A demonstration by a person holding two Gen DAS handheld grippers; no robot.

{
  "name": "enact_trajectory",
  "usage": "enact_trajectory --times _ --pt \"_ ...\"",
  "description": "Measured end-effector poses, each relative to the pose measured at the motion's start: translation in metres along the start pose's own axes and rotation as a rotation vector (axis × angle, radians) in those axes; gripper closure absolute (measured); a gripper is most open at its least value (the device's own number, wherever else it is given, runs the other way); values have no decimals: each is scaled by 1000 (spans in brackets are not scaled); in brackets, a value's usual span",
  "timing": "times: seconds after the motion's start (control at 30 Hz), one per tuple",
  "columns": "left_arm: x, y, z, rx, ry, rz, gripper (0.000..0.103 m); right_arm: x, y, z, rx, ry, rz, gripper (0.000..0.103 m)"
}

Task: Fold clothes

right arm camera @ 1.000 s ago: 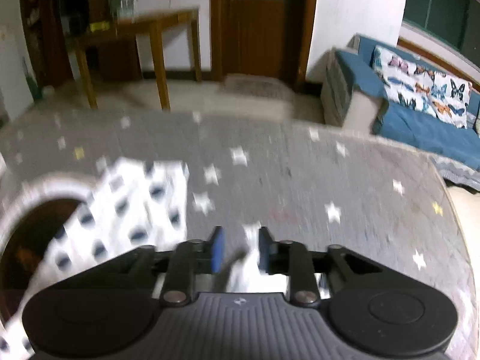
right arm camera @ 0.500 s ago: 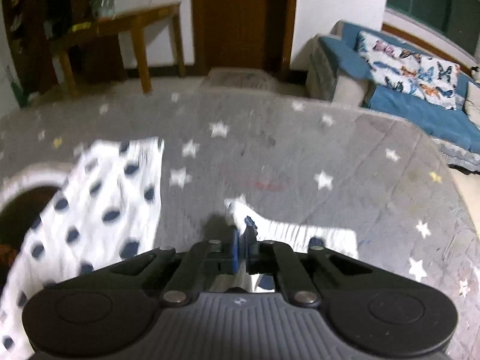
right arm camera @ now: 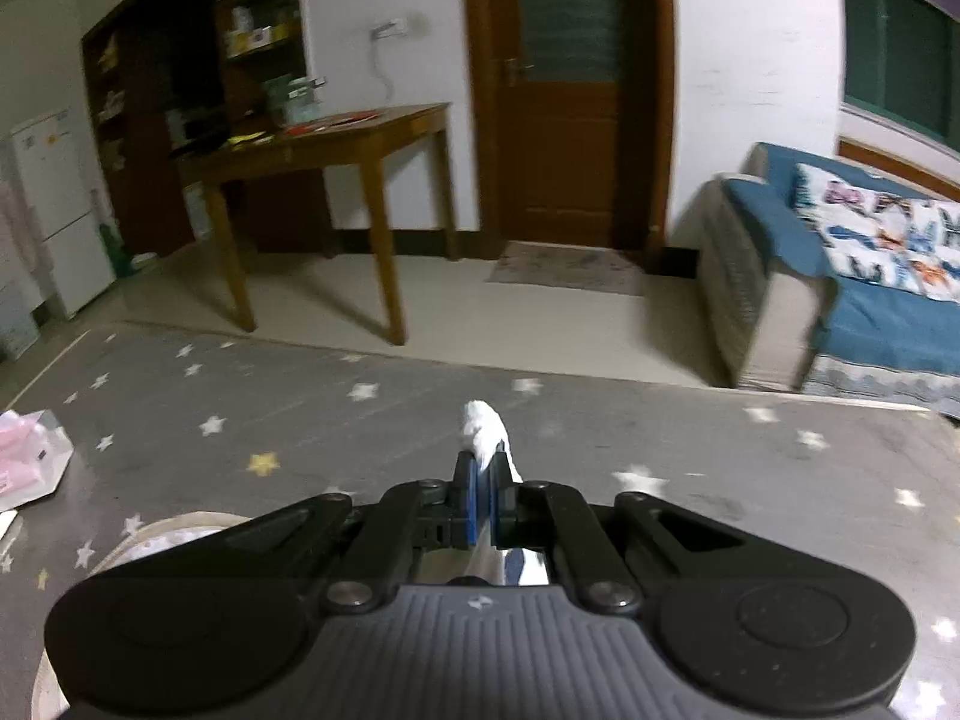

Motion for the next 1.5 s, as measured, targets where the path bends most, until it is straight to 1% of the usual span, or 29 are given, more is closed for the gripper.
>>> enact_trajectory --times 0.07,0.17,0.2,0.27,0.4,0.57,0.7,0.83,0.93,1.1,1.2,1.27,1.3,1.33,1.4,1.5 --pt "-2 -7 -1 18 -8 -14 93 -3 -19 13 27 -18 -11 99" --pt "-6 -16 -2 47 -24 -36 93 -11 -42 27 78 -34 -28 94" --pt "-8 -18 -2 55 -29 -43 93 -13 -46 28 90 -36 -29 90" --pt "-12 -22 -5 61 -37 -57 93 -14 -48 26 115 -40 -28 90" --pt "-19 -25 -11 80 -52 -67 91 -12 -29 11 108 -24 -53 84" --pt "-20 -27 -22 120 -51 -56 90 -22 10 -6 62 -32 -68 84" --pt "-12 -27 -32 171 -28 -29 90 -39 36 -1 54 -75 -40 84" --pt "4 -24 -34 215 -2 -4 90 -50 47 12 75 -105 -12 84" --pt "12 -22 -25 217 0 2 90 -56 46 23 103 -112 -8 84" --pt "18 -22 8 195 -50 4 90 -58 37 41 115 -121 -18 84" --pt "22 -22 24 184 -76 13 90 -60 30 51 93 -118 -46 95" --pt "27 -23 33 180 -83 22 90 -59 29 53 106 -110 -32 95" --pt "29 -24 36 184 -85 26 90 -58 31 52 116 -107 -20 94" --pt "30 -25 39 186 -90 28 90 -57 34 49 126 -105 -5 92" --pt "33 -25 45 190 -101 34 90 -55 39 43 144 -104 15 92" --pt "35 -21 51 183 -114 51 90 -59 53 21 155 -107 -9 91"
Point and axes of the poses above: each gripper's, at about its wrist camera, not at the fingertips, and z roughly the way its jaws point, y to its right, x to its top, the point moved 4 cm from there along z, roughly the way its jaws point, and after that the axes turned 12 degrees about -x, right-handed, at the moved point
